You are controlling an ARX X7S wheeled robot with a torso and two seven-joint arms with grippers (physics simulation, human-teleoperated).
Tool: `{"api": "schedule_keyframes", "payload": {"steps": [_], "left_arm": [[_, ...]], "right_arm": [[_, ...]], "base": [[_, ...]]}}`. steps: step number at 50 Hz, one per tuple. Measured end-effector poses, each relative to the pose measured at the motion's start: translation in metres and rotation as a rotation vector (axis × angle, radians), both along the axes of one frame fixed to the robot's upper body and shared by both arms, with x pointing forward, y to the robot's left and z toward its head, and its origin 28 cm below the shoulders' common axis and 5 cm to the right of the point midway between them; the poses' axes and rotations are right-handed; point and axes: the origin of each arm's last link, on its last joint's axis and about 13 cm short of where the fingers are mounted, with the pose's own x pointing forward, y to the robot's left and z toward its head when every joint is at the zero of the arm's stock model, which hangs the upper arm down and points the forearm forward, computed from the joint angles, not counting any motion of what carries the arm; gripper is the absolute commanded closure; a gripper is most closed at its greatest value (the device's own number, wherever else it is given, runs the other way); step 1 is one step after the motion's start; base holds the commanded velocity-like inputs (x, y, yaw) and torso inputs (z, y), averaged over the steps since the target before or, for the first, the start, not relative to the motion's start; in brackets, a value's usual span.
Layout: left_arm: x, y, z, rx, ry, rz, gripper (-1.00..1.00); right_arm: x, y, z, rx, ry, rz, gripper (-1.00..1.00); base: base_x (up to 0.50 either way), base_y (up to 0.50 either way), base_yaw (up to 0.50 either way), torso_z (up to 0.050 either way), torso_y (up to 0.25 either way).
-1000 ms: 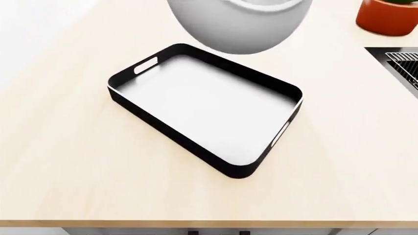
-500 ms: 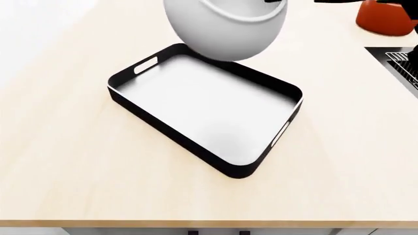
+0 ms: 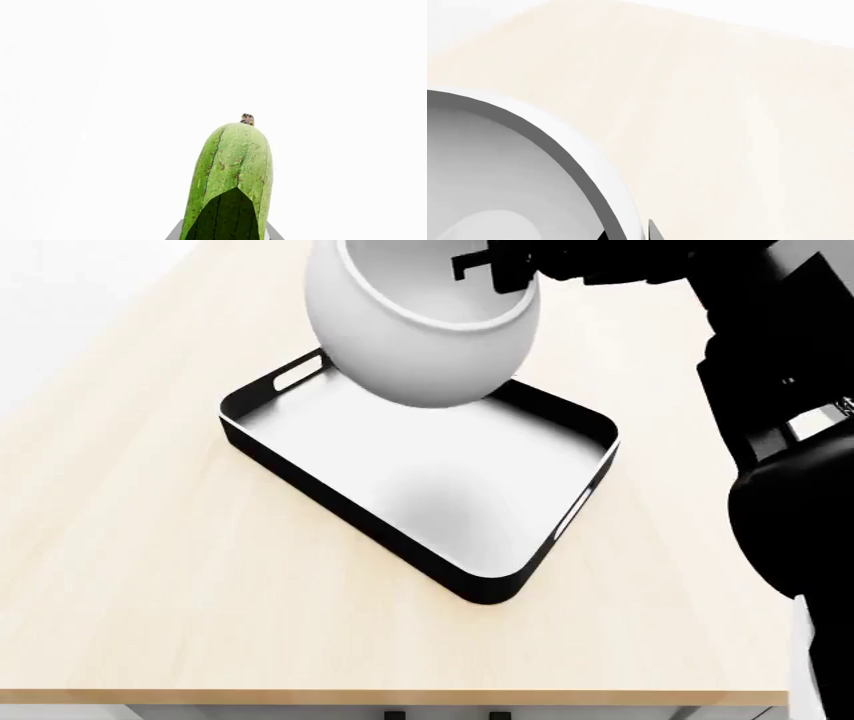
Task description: Place the two vegetables and bowl onto the tray for setting up a vegetable dip station.
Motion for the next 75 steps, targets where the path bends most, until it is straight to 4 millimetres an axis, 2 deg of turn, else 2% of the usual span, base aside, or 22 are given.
{"api": "schedule_keyframes", "payload": {"steps": [35, 75], "left_arm": [[-0.001, 0.000, 0.001, 0.000, -0.005, -0.002, 1.00], [-0.002, 0.000, 0.001, -0.002, -0.010, -0.009, 1.00]], "right_arm": [[0.006, 0.019, -0.038, -0.026, 0.101, 0.045, 1.00], [0.006, 0.029, -0.049, -0.044, 0.108, 0.051, 1.00]], "base": [[0.00, 0.00, 0.00, 0.000, 0.000], [0.00, 0.00, 0.00, 0.000, 0.001]]}}
